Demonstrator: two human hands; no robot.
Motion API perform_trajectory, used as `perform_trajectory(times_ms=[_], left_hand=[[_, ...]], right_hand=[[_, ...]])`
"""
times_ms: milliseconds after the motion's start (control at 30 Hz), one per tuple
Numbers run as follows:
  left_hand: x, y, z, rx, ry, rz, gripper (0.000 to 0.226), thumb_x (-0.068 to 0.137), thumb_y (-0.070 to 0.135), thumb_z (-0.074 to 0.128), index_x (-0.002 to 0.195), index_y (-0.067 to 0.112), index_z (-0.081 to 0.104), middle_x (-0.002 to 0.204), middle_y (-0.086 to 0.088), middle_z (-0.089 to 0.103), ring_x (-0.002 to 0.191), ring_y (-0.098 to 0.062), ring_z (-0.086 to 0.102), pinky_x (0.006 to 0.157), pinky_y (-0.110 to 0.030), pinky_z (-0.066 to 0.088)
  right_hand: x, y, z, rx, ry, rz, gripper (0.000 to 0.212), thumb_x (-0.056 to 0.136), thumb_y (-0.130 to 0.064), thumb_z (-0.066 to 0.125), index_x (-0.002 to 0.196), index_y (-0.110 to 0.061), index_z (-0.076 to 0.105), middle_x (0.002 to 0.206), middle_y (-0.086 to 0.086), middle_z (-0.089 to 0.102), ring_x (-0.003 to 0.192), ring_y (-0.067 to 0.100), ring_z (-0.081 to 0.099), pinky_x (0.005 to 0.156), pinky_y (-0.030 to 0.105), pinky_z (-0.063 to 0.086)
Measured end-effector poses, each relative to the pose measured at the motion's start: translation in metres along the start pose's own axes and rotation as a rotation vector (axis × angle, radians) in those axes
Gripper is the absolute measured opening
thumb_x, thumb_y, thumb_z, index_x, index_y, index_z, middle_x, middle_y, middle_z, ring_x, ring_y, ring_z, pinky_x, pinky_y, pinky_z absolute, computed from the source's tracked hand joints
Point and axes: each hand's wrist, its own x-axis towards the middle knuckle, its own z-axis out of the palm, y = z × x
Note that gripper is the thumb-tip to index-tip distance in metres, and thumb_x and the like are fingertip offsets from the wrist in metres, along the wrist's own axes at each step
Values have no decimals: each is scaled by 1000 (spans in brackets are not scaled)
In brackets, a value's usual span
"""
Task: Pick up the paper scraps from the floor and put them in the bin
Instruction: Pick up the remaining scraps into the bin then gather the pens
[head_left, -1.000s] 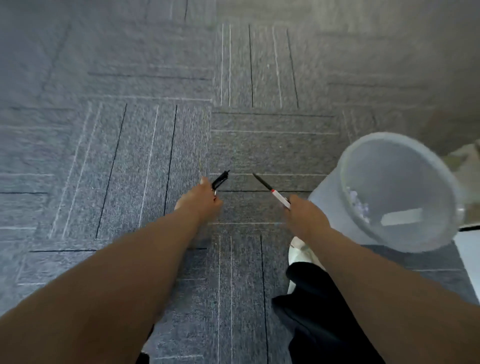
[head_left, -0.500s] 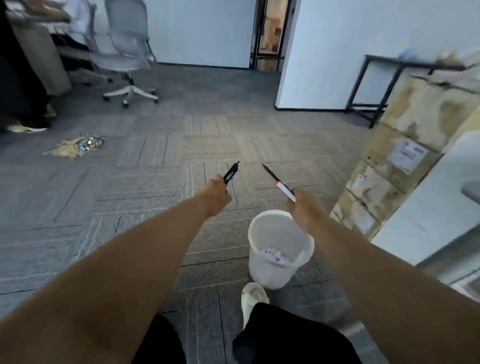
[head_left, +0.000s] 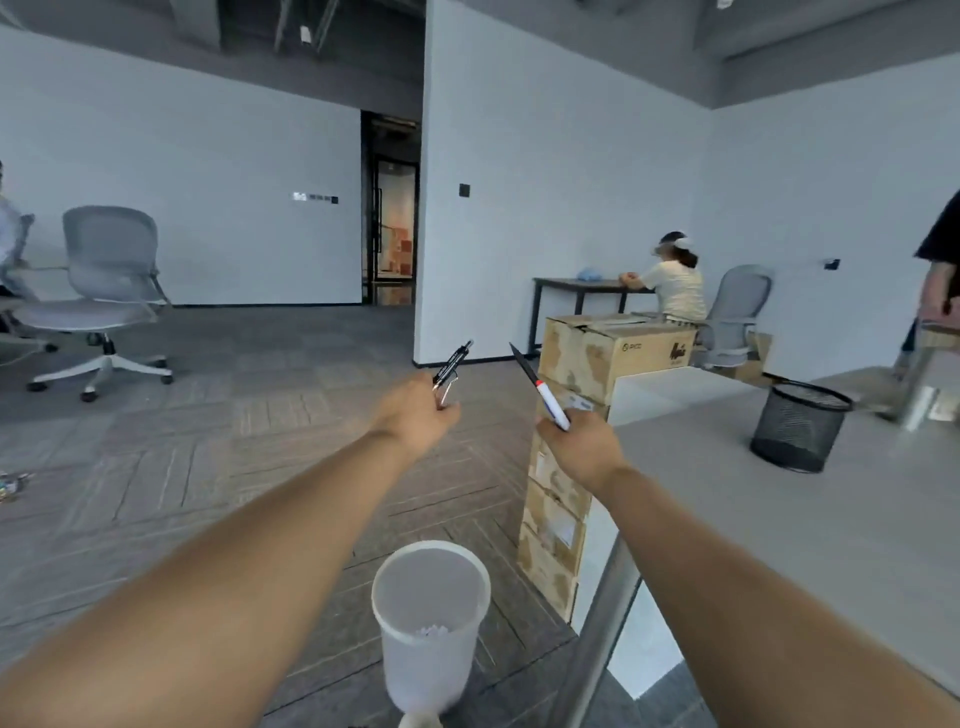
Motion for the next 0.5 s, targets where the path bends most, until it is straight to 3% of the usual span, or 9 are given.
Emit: perform_trajectory(times_ms=[233, 367, 500], left_hand=[[35, 62, 39, -155, -33, 127, 16, 90, 19, 48, 81, 9, 39, 67, 0, 44, 73, -26, 49, 61, -28, 32], [58, 92, 82, -253, -106, 190, 21, 87, 17, 50, 70, 19, 37, 70, -3, 50, 77, -29, 62, 56, -29, 39], [76, 133, 132, -275, -143, 263, 15, 82, 16, 54, 71, 13, 44, 62, -2, 48, 62, -25, 53, 50, -27, 34]], right_hand=[[11, 14, -58, 151, 134, 110, 40, 94, -34, 45, 60, -15, 38, 57, 2, 41, 48, 16, 36, 41, 22, 30], [28, 44, -85, 517, 210, 228, 35, 94, -34, 46, 64, -19, 35, 50, -1, 34, 40, 12, 27, 38, 22, 24], [36, 81, -120, 707, 298, 255, 34, 94, -32, 48, 65, -20, 33, 39, -8, 31, 31, 7, 23, 33, 19, 19]])
